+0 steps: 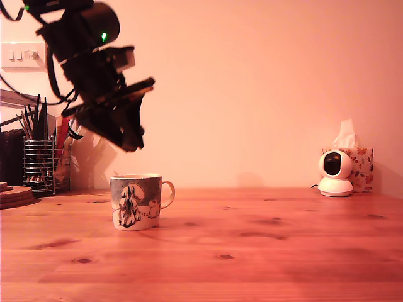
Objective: Pick up the coffee capsules on the table and drop them inside the coffee cup
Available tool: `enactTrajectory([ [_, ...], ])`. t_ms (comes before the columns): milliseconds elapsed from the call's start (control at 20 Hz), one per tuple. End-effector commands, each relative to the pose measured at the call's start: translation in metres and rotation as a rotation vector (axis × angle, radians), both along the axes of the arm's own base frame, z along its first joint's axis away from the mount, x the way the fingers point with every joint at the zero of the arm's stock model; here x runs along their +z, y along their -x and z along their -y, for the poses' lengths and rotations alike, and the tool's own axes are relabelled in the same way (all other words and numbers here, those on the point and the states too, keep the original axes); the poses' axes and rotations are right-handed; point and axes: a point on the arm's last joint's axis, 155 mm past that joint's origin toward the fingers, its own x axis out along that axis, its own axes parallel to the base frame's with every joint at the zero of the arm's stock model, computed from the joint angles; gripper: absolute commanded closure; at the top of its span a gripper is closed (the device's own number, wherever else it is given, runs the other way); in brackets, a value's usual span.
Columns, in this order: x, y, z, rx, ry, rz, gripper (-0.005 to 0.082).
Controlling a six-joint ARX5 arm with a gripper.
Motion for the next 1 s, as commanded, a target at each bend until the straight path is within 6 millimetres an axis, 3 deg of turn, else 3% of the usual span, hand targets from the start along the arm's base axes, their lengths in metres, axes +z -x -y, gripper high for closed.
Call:
enactTrajectory([
  [0, -0.014, -0.002, -0.002, 0.01, -0.008, -0.031, 0.0656],
  [350, -0.03, 0.004, -0.004, 0.021, -0.019, -0.089, 0.0656],
  [800, -0.029, 0.006, 0.002, 0.003, 0.004, -0.095, 0.0655],
  [850, -0.028, 0.007, 0.004, -0.002, 0.012, -0.099, 0.0634],
  [950, -0.029, 0.011, 0.006, -0.012, 0.023, -0.116, 0.0441],
])
